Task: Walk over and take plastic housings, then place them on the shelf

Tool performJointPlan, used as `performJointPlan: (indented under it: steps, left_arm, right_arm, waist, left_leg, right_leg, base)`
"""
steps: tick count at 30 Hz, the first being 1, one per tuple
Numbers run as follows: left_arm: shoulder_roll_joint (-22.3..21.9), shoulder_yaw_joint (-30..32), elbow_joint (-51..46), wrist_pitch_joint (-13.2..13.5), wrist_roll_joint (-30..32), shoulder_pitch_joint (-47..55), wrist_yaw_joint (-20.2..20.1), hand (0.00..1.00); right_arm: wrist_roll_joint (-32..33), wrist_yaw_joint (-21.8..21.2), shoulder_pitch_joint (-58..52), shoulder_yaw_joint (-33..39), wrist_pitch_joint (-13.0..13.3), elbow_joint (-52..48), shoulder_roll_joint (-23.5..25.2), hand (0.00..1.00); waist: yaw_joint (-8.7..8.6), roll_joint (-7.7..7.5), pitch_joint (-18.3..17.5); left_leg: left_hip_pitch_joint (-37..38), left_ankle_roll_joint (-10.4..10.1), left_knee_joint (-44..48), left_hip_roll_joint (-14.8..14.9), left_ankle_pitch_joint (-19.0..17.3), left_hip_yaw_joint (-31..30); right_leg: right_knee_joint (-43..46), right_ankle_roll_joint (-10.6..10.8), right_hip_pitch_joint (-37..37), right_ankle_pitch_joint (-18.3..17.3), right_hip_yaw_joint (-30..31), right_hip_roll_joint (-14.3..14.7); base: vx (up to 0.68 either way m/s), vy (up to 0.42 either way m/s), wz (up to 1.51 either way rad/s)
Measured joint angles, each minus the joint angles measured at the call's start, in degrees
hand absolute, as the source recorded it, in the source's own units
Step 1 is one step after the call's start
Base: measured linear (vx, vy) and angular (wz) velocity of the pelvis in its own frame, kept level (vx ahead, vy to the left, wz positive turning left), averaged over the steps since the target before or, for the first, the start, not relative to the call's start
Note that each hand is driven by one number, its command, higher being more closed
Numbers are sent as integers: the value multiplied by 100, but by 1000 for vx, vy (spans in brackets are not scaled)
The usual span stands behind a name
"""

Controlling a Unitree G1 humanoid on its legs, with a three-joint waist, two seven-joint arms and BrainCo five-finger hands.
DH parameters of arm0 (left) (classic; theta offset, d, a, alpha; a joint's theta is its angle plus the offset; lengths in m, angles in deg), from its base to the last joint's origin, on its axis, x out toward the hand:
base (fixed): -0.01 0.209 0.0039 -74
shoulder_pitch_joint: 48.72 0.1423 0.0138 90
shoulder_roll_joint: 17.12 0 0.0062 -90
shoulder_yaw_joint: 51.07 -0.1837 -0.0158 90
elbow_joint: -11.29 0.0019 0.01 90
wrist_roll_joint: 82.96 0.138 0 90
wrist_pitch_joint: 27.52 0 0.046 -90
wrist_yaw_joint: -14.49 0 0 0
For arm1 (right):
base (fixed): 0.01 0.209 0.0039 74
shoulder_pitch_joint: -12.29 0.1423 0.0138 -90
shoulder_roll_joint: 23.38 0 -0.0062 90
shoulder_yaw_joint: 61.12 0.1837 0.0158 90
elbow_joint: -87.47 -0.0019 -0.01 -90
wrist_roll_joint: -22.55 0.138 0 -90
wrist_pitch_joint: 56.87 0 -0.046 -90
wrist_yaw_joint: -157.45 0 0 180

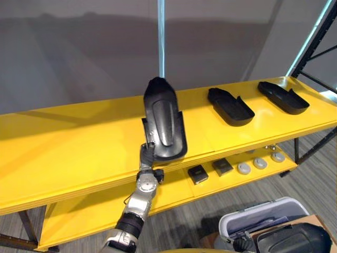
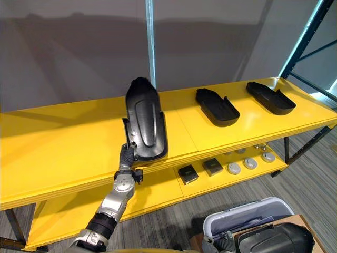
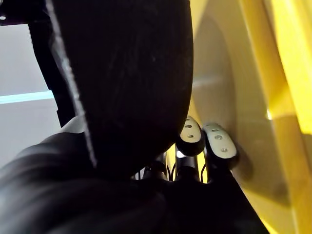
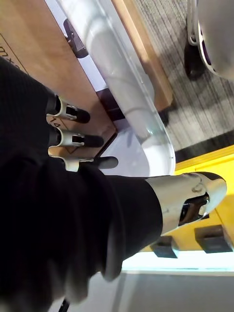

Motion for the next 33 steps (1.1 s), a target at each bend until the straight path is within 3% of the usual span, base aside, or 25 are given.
performJointPlan:
  steps: [1,7,10,25,33]
  left_arm:
    - [46,98,54,0,0,-118,17,0]
    - [78,300,169,-2,-97,-454,129,0]
    - [117,464,173,-7,-113,-503,258,0]
    - [-45,803,-70,-9,-770,-498,726,0]
    - [-118,812,-567,142,-888,-135,857,0]
  right_arm:
    - [0,1,39,1,2,7,-5,0]
    - [0,-1,175,2,-2,131,-101,0]
    - [0,-2,296,1,-4,179,-95,0]
    - [-1,0,330,-1,1,165,-112,0]
    - [-5,11,341,0,-32,166,-114,0]
  waist:
    - [-14,3,24]
    - [-60,79,106]
    - [-168,94,147]
    - [-194,118,295]
    - [-174,122,297]
  left_leg:
    - [6,1,-35,5,1,32]
    - [32,5,-74,1,1,79]
    - [40,5,-74,-1,1,78]
    - [70,22,-68,8,-13,69]
    - [83,24,-72,7,-13,73]
  right_leg:
    - [-39,-45,-6,46,35,15]
    - [-167,-46,-2,78,72,29]
    - [-168,-46,2,78,76,35]
    - [-280,0,122,124,99,48]
    - [-265,-23,137,139,97,50]
  base:
    - [64,24,-18]
    - [50,21,-4]
    - [14,7,0]
    - [-29,7,0]
    - [0,0,0]
